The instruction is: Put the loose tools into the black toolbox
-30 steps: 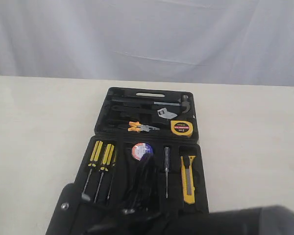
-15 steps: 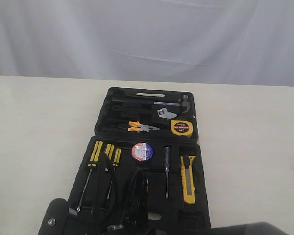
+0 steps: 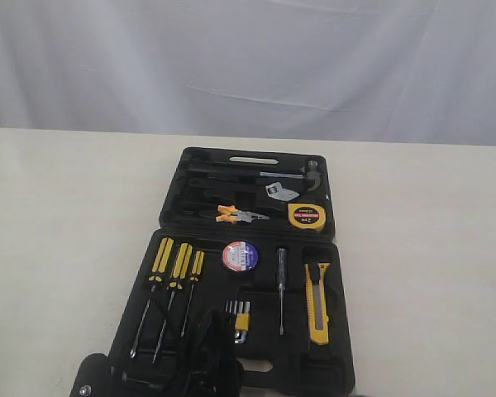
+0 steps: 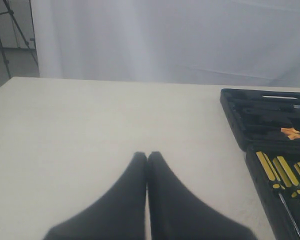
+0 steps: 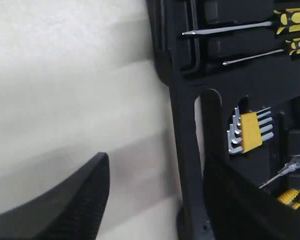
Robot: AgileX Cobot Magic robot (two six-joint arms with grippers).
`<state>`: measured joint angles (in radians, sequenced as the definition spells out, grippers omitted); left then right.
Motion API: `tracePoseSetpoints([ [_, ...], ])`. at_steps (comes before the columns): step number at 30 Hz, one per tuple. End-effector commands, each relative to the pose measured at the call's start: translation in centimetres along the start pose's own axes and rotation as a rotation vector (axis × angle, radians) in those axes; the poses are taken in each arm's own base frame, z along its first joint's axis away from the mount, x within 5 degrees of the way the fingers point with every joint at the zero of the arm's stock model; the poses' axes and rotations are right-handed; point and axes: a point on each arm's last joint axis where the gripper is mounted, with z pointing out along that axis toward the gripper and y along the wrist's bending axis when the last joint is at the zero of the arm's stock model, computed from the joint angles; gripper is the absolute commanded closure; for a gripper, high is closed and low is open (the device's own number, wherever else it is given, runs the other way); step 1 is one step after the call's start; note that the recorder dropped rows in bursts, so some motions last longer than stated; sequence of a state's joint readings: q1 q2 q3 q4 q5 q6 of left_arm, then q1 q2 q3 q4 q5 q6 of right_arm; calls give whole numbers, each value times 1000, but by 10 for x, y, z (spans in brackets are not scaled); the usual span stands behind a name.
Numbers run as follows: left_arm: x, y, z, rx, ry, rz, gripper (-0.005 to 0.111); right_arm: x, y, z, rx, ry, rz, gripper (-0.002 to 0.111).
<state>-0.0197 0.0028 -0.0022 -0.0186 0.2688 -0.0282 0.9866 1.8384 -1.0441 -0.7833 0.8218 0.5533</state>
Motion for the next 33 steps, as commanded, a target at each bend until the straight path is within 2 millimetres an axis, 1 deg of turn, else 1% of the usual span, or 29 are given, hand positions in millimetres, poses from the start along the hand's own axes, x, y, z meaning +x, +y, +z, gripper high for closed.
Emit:
tracePoseSetpoints([
  [1,1,0,0,3,-2,-5,107,0,-2,11,16,10,-1,54],
  [8,1,0,0,3,-2,-5,107,0,-5,23,8,20,16,54],
  [15,1,0,0,3,-2,-5,107,0,-11,29,-9,5,39,54],
  [17,1,0,0,3,-2,-5,107,0,-13,33,-6,11,40,56],
  [19,1,0,0,3,-2,-5,107,1,-13,36,-6,18,38,58],
  [27,1,0,0,3,-2,-5,107,3,-12,46,-12,37,36,58],
  [33,1,0,0,3,-2,-5,107,3,-19,51,-30,19,84,58],
])
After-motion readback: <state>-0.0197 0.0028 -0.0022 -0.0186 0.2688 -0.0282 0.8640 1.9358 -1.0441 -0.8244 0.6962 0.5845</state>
